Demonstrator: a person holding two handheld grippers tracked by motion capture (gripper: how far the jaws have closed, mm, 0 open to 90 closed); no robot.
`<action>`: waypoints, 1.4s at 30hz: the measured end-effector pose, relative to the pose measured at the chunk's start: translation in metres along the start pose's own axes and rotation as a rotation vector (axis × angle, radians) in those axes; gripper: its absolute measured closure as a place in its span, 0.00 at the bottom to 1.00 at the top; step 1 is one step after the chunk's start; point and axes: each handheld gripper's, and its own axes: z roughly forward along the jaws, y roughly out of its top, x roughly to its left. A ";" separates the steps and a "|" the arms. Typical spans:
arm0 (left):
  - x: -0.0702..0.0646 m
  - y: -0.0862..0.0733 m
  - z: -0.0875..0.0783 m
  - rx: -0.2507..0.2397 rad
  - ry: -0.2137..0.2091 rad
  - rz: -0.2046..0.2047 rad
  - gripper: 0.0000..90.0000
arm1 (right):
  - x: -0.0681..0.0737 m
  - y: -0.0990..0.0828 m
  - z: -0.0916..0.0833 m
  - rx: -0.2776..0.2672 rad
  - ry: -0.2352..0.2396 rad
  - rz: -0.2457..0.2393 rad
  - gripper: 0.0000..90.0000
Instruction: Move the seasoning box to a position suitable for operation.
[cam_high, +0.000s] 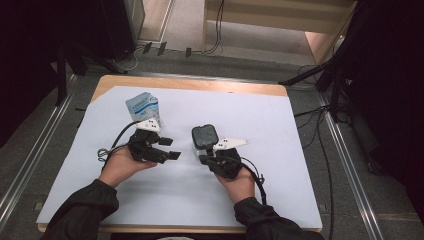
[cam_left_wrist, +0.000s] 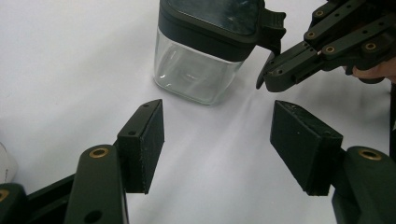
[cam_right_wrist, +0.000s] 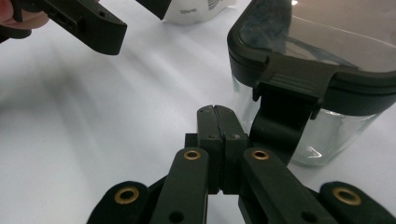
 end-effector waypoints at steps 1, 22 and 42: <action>0.000 0.000 0.001 -0.001 -0.001 0.001 0.40 | 0.000 0.000 0.000 0.003 -0.001 0.002 1.00; 0.003 0.009 0.011 -0.003 -0.015 0.014 0.42 | -0.016 -0.008 -0.017 -0.012 -0.062 0.056 1.00; 0.000 0.019 0.023 -0.009 0.024 0.022 0.61 | -0.039 -0.012 -0.033 -0.024 -0.129 0.115 1.00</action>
